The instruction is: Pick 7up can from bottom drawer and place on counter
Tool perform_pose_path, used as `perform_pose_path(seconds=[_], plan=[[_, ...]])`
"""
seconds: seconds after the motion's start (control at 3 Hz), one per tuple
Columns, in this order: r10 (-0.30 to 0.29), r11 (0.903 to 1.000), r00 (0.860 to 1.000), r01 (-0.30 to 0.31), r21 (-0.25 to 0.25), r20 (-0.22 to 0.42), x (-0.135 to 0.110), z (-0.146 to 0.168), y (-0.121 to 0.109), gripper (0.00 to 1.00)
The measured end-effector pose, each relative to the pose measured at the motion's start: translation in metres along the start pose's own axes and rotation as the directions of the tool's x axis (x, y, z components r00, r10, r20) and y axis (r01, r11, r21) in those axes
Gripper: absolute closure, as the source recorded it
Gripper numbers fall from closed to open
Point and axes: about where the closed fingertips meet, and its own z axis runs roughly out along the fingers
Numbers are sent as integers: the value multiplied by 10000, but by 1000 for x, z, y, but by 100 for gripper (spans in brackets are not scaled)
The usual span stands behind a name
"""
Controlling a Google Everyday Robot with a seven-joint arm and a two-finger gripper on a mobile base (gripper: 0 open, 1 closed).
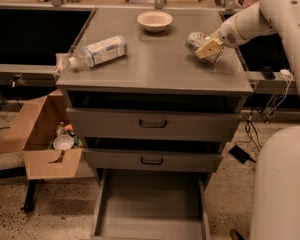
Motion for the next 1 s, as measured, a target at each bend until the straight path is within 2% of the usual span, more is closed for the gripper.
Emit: perform_pose_path(seconds=[0.67,1.0], plan=[[0,10000,10000,0,-1,0,0,0,0,4],[0,10000,10000,0,-2,-1,0,0,0,0]])
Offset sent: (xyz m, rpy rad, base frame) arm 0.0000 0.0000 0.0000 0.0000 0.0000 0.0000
